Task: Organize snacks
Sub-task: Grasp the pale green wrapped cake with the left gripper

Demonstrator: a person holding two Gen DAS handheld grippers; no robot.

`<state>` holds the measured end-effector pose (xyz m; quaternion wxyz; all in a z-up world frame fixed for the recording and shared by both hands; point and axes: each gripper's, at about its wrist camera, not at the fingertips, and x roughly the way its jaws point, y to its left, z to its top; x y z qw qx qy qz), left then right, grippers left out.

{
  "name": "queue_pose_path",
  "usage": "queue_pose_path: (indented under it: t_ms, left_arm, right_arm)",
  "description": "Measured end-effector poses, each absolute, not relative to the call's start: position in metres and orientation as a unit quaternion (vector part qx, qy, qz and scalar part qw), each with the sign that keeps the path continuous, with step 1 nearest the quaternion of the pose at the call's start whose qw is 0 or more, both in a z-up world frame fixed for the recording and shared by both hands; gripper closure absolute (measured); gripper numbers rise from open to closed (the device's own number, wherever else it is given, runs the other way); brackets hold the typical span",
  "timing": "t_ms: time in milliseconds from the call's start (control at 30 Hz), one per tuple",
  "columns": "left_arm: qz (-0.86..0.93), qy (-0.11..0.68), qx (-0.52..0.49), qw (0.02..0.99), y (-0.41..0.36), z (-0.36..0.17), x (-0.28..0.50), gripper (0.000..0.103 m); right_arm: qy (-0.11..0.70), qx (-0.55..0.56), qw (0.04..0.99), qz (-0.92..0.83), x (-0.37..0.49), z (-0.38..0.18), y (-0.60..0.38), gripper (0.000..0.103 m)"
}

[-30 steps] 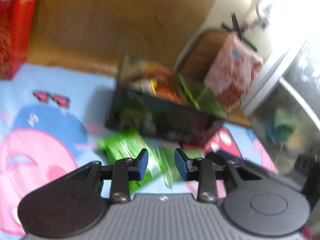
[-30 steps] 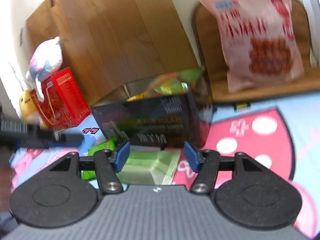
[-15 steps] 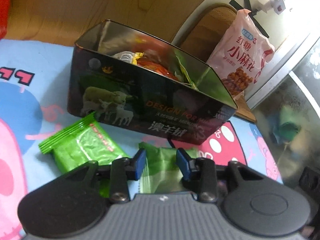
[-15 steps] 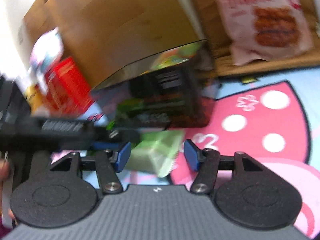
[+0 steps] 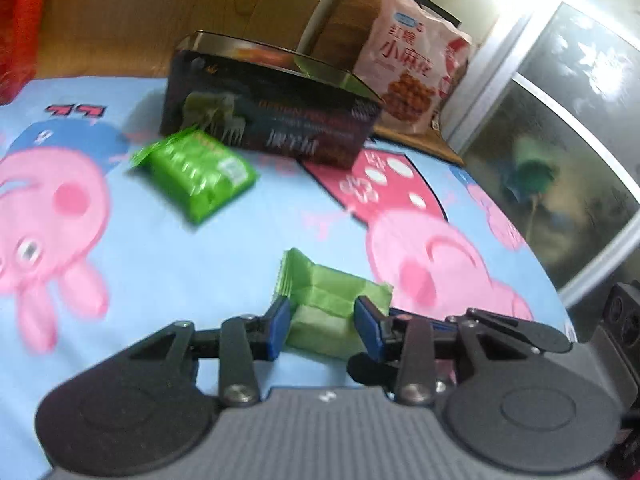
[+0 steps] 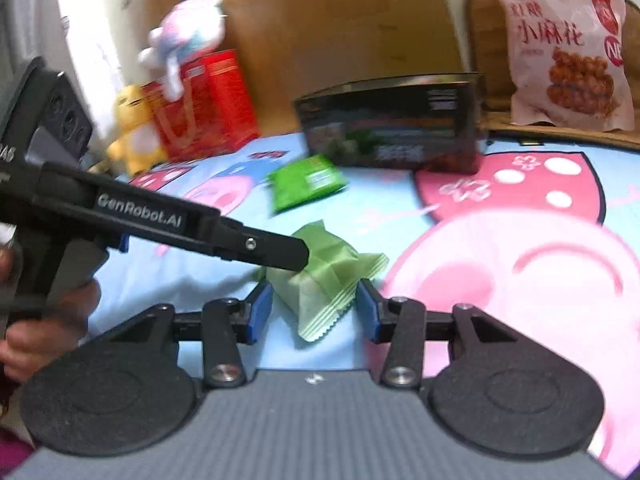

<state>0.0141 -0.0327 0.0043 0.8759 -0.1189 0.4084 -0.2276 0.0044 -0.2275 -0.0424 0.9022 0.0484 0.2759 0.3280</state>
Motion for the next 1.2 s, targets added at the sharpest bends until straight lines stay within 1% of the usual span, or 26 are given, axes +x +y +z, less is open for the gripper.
queue_pose_path:
  t_ms: [267,367,533,667,733,767,800,933,1067,1133,1200]
  left_arm:
    - [-0.220,0.393,-0.112,0.886,-0.017,0.003,-0.056,0.067]
    - [-0.218,0.389,-0.123,0.886,-0.012,0.002,-0.069,0.066]
    - [-0.215,0.381,-0.137,0.889,-0.006,-0.001,-0.085,0.064]
    - [-0.212,0.381,-0.144,0.888,-0.003,-0.001,-0.091,0.061]
    - [-0.211,0.385,-0.151,0.886,0.001,-0.001,-0.091,0.055]
    - [-0.212,0.387,-0.156,0.884,0.003,-0.002,-0.091,0.054]
    - [-0.212,0.388,-0.161,0.882,0.005,-0.002,-0.091,0.053]
    - [-0.221,0.393,-0.198,0.870,0.021,-0.002,-0.091,0.052]
    - [-0.243,0.413,-0.267,0.836,0.037,-0.014,-0.084,0.052]
    - [-0.248,0.418,-0.297,0.822,0.043,-0.020,-0.081,0.052]
    - [-0.251,0.419,-0.304,0.818,0.045,-0.020,-0.079,0.052]
  right_arm:
    - [0.248,0.021,0.906,0.342,-0.053,-0.047,-0.210,0.053]
    - [0.240,-0.005,0.907,0.346,-0.068,-0.047,-0.204,0.052]
    - [0.241,-0.006,0.905,0.352,-0.077,-0.048,-0.201,0.051]
    - [0.243,0.006,0.904,0.351,-0.081,-0.049,-0.202,0.049]
    - [0.244,0.011,0.904,0.350,-0.083,-0.049,-0.203,0.049]
    - [0.245,0.017,0.905,0.349,-0.084,-0.049,-0.205,0.048]
    - [0.246,0.025,0.904,0.348,-0.085,-0.049,-0.207,0.047]
    - [0.273,0.086,0.893,0.347,-0.078,-0.051,-0.223,0.046]
    - [0.314,0.185,0.861,0.355,-0.068,-0.055,-0.250,0.047]
    - [0.335,0.235,0.842,0.352,-0.064,-0.059,-0.264,0.051]
    - [0.354,0.279,0.822,0.350,-0.060,-0.064,-0.273,0.055]
